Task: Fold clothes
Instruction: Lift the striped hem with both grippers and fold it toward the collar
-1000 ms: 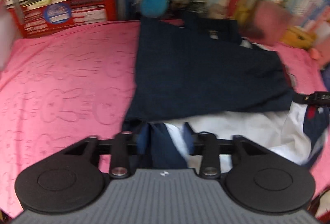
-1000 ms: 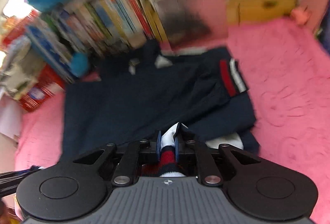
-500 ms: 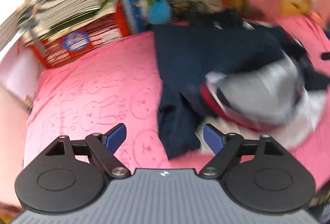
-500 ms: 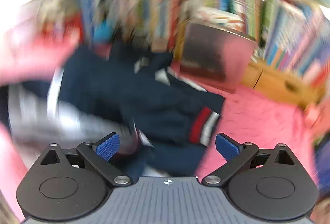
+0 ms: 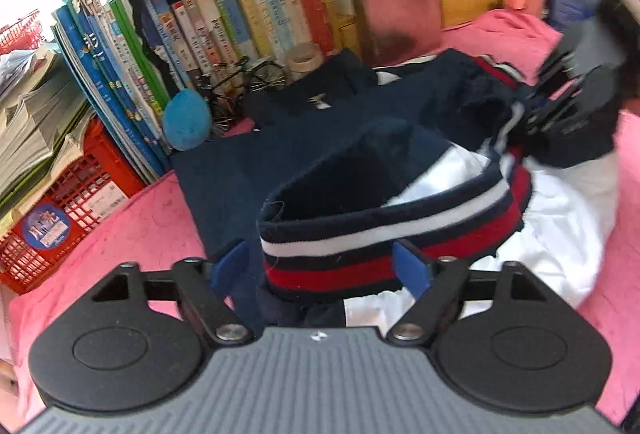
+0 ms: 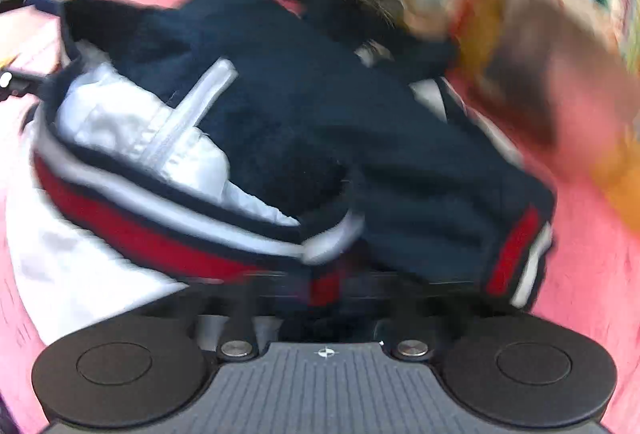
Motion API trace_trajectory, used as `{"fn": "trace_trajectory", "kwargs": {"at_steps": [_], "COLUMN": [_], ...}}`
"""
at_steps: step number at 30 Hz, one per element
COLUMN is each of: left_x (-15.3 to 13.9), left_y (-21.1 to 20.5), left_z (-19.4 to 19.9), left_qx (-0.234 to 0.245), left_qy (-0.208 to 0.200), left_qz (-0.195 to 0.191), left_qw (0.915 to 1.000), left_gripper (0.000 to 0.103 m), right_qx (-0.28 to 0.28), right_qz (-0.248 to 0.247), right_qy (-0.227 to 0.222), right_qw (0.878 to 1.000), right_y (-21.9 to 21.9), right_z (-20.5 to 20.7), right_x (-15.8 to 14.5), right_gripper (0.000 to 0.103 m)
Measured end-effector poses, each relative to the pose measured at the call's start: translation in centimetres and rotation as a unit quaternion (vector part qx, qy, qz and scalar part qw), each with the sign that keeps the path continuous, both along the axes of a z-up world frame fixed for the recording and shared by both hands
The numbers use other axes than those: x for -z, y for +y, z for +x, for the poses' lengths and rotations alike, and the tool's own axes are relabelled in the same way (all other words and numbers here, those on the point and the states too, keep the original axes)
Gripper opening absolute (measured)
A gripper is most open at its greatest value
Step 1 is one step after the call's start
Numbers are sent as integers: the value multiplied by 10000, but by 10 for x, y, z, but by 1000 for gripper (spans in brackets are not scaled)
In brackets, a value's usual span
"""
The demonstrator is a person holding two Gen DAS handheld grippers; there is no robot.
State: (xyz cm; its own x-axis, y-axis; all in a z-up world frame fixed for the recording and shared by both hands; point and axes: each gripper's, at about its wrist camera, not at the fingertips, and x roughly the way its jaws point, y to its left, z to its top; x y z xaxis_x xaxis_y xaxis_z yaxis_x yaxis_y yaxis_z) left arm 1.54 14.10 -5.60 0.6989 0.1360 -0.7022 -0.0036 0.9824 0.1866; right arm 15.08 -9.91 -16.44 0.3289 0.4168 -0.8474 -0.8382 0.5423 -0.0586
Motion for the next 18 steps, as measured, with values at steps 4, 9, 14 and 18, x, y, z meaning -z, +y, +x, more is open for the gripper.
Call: {"fn": "trace_trajectory", "kwargs": {"at_steps": [4, 9, 14, 18], "left_x": [-28, -12, 18, 51], "left_y": [18, 31, 34, 33], "left_z": [0, 16, 34, 63], "left_qx": [-331, -362, -172, -391], "left_qy": [-592, -122, 312, 836], "left_qz": [-441, -635, -789, -910], "left_qw": [9967, 9973, 9962, 9916], "left_gripper": [84, 84, 86, 93], "right_qx": [1054, 1648, 1291, 849], "right_qz": [1289, 482, 736, 106], "right_qy": [-100, -419, -165, -85], "right_qw": [9860, 9843, 9888, 9963], "right_y": [-39, -40, -41, -17], "right_z": [21, 54, 47, 43], "right_x": [-58, -42, -34, -4], "right_gripper": [12, 32, 89, 89]}}
